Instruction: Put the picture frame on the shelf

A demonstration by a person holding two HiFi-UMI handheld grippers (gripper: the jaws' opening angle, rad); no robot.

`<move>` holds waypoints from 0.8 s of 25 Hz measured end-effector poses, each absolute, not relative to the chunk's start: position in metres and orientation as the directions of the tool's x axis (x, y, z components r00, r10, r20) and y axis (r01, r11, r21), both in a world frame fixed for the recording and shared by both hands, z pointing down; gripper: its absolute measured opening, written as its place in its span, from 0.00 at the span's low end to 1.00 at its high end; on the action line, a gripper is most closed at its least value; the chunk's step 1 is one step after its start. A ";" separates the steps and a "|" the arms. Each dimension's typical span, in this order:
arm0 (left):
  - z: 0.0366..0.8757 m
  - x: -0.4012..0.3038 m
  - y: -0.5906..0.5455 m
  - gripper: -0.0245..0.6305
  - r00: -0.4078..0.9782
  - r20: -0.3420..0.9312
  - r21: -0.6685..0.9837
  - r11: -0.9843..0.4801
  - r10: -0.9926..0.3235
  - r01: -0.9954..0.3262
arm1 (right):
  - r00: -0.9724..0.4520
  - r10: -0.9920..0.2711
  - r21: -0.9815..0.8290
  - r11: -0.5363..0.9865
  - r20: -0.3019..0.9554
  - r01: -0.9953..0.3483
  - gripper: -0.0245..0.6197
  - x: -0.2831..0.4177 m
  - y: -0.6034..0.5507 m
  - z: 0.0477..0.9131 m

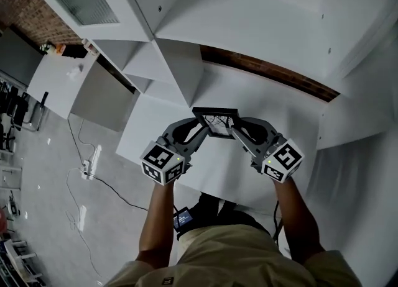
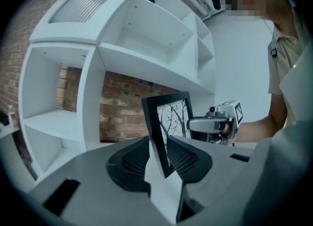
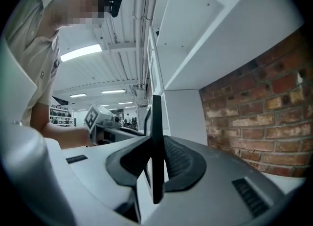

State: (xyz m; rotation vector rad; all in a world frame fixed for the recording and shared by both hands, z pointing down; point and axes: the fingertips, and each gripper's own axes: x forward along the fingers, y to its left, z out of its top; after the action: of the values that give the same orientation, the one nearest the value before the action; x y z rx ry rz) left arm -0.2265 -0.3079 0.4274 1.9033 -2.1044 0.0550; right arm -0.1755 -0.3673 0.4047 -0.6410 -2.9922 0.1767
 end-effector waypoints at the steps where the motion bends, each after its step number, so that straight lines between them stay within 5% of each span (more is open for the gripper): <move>1: 0.437 -0.236 -0.306 0.21 -0.087 0.255 0.173 0.134 -0.963 -0.976 | -0.912 0.408 -0.131 0.908 0.049 0.399 0.15 -0.185 -0.369 0.410; 14: 0.581 -0.291 -0.304 0.21 -0.030 0.186 0.661 0.147 -0.982 -0.736 | -0.904 0.419 -0.269 0.883 0.081 0.385 0.14 -0.264 -0.371 0.476; 20: 0.599 -0.278 -0.323 0.26 0.005 -0.098 0.869 -0.088 -0.995 -0.487 | -0.926 0.378 -0.403 0.850 0.017 0.339 0.14 -0.275 -0.381 0.483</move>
State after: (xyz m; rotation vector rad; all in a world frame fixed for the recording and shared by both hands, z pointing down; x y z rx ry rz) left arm -0.2777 -0.3229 0.5991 1.6437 -1.5437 -1.0116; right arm -0.2748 -0.3813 0.4826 -0.5691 -2.9291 0.6108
